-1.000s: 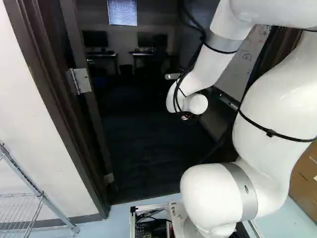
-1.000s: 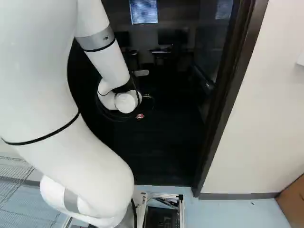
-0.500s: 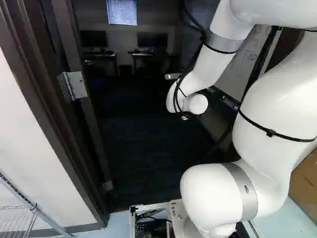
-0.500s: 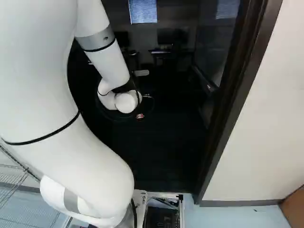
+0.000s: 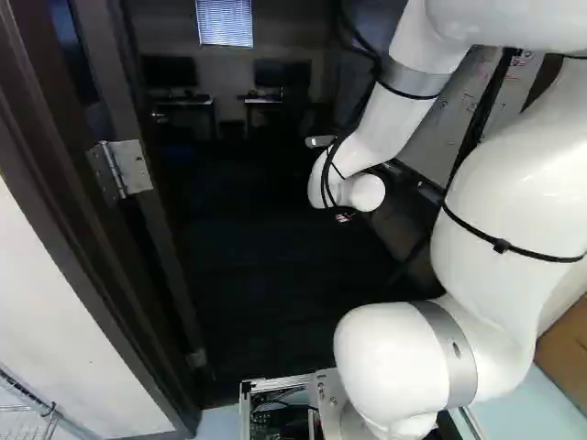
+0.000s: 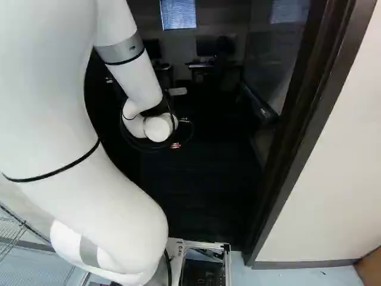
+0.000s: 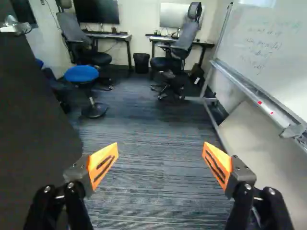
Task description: Open the door and move inside
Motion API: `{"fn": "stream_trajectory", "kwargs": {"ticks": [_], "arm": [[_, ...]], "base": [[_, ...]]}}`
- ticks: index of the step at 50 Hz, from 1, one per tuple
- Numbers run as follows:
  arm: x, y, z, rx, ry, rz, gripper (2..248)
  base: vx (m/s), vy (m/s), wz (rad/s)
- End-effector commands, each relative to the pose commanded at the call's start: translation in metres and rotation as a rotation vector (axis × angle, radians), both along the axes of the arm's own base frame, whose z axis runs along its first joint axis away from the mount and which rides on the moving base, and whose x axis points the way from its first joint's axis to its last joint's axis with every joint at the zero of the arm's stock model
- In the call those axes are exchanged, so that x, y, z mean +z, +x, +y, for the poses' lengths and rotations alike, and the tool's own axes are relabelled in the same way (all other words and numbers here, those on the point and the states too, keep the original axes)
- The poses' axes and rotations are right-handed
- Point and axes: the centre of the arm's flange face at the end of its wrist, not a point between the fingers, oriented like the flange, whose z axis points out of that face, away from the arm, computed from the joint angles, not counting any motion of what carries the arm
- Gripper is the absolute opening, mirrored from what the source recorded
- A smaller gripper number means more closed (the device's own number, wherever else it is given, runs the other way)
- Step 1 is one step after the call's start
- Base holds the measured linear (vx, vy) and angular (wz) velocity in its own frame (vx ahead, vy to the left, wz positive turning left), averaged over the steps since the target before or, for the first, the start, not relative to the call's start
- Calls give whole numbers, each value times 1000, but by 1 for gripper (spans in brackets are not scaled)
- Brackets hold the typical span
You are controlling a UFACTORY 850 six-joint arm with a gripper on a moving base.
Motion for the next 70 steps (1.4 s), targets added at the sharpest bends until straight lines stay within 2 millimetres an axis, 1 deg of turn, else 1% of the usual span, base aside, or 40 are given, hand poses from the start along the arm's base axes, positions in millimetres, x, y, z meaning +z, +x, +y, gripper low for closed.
{"fn": "stream_trajectory", "kwargs": {"ticks": [70], "arm": [[0, 0, 0, 0, 0, 0, 247]], "base": [[130, 3, -9]]}}
